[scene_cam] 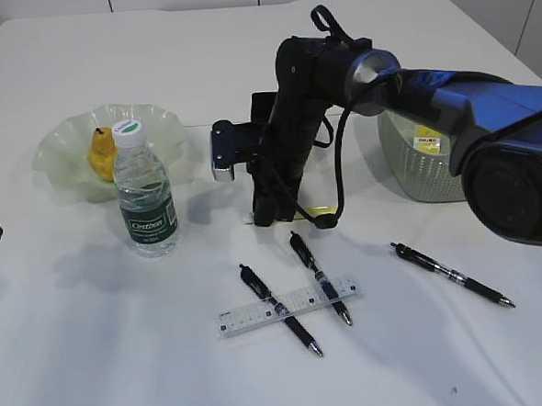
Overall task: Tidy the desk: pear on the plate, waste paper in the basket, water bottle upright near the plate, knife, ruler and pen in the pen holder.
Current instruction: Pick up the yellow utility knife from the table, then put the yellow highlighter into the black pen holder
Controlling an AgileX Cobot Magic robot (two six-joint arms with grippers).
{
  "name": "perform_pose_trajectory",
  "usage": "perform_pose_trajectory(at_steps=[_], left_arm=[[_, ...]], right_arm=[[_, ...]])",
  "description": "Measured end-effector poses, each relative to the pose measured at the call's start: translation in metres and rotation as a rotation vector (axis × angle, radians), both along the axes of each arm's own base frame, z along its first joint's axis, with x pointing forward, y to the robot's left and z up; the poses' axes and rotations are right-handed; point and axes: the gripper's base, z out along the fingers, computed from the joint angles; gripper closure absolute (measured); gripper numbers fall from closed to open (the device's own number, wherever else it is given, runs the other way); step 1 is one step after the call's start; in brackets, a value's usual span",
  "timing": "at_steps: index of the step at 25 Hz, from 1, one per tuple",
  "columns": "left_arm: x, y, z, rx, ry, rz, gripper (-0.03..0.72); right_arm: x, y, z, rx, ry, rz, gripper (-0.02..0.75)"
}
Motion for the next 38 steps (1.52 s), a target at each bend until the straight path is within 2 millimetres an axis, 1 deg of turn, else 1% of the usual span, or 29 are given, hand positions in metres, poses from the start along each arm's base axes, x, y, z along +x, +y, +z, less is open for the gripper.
perform_pose_trajectory(at_steps=[8, 12, 15, 26, 32, 38], left_arm=[[0.0, 0.0, 0.0, 0.0, 0.0, 0.0, 0.178], [0.0, 0.0, 0.0, 0.0, 0.0, 0.0, 0.178], [0.0, 0.0, 0.0, 0.0, 0.0, 0.0, 0.178], [0.0, 0.0, 0.0, 0.001, 0.006, 0.0, 0.178], [-0.001, 0.0, 0.0, 0.002, 0.014, 0.0, 0.178], [-0.002, 0.0, -0.001, 0.002, 0.02, 0.0, 0.178]], right_arm=[[0.0, -0.001, 0.001, -0.006, -0.004, 0.001, 0.603], [0.0, -0.001, 0.006, -0.006, -0.016, 0.002, 0.604], [0.0, -0.001, 0.018, 0.002, -0.036, 0.002, 0.604], [-0.002, 0.001, 0.046, 0.05, -0.072, -0.004, 0.604], [-0.005, 0.001, 0.068, 0.079, -0.101, -0.008, 0.605], [-0.01, 0.001, 0.095, 0.118, -0.138, -0.009, 0.605]])
